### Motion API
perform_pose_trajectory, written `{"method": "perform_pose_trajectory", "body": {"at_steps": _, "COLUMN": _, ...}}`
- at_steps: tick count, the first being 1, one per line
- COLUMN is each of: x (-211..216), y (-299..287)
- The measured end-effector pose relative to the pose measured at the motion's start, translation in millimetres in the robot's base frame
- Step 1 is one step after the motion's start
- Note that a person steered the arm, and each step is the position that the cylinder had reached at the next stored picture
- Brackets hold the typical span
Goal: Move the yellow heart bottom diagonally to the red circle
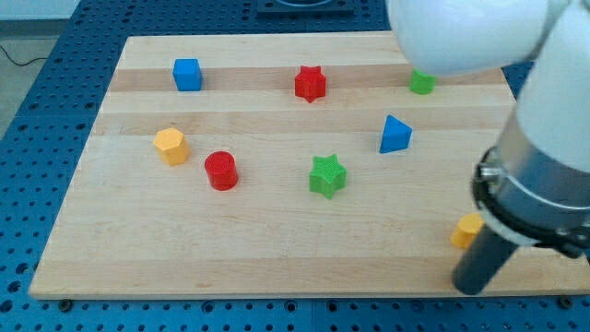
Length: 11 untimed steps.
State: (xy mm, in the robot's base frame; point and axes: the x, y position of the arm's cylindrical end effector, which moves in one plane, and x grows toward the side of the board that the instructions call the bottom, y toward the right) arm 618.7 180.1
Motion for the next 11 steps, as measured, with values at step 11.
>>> {"method": "perform_pose_trajectory", "body": {"at_steps": 11, "x": -65, "y": -208}}
